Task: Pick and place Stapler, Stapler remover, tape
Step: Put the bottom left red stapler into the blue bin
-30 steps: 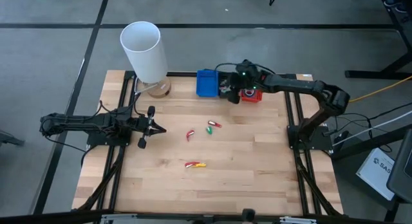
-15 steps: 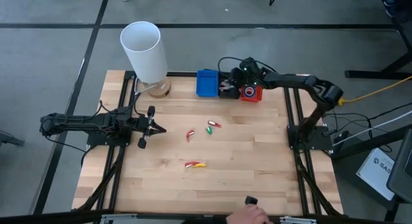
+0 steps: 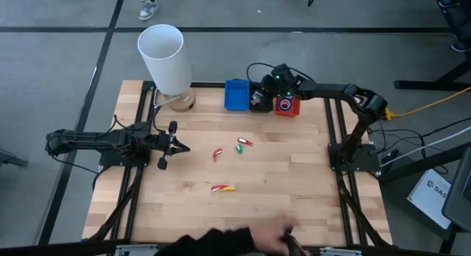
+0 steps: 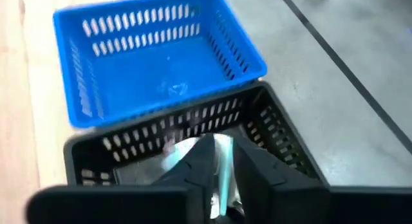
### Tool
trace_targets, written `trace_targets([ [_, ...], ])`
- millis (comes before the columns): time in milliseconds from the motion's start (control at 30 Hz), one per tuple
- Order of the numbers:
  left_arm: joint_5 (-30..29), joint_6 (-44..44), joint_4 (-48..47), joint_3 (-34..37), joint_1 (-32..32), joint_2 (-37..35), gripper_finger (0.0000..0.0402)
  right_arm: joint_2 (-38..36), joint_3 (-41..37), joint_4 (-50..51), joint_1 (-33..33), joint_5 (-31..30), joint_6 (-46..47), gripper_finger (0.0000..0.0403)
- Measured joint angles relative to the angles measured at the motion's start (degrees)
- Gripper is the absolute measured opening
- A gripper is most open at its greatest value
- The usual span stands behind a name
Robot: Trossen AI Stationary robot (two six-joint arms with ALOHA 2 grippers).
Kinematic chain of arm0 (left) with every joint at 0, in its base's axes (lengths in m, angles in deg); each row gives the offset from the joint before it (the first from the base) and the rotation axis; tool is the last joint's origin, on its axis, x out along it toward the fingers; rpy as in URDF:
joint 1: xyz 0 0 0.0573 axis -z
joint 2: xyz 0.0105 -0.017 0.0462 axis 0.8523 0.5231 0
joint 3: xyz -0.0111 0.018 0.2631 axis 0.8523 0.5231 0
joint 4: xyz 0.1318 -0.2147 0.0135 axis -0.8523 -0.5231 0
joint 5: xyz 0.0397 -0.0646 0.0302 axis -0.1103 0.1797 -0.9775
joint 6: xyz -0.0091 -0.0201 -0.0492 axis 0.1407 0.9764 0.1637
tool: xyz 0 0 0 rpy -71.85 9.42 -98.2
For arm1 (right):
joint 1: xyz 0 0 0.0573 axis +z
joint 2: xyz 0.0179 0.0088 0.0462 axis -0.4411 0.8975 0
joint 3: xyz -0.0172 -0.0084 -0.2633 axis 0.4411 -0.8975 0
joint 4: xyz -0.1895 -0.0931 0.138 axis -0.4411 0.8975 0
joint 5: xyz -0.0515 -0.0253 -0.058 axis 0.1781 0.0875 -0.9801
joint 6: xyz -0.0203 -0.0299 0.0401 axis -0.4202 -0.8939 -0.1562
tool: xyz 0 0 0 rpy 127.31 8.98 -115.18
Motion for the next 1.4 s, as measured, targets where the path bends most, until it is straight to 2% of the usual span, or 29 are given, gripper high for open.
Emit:
trace_targets([
  [100,0.0,0.0,0.0,0.0,0.02,0.0,0.0015,-0.02,1.51,1.05,0.0,-0.04,2.42,0.0084],
  [233,0.0,0.0,0.0,0.02,0.0,0.0,0.0015,-0.05,4.17,7.96,-0.1,-1.19,2.04,0.0114],
  [400,0.0,0.0,0.02,0.02,0.02,0.0,0.0015,-0.08,7.86,13.25,-0.42,-1.31,2.11,0.0133],
  [733,0.0,0.0,0.0,0.0,0.0,0.0,0.0015,-0.08,9.36,13.33,-0.37,-1.23,0.89,0.0135],
  [967,0.0,0.0,0.0,0.02,0.02,0.0,0.0016,-0.08,9.36,13.44,0.06,3.83,0.71,0.0136],
  [1400,0.0,0.0,0.0,0.02,0.01,0.0,0.0016,-0.1,9.36,12.67,9.24,4.36,-6.25,0.0136],
])
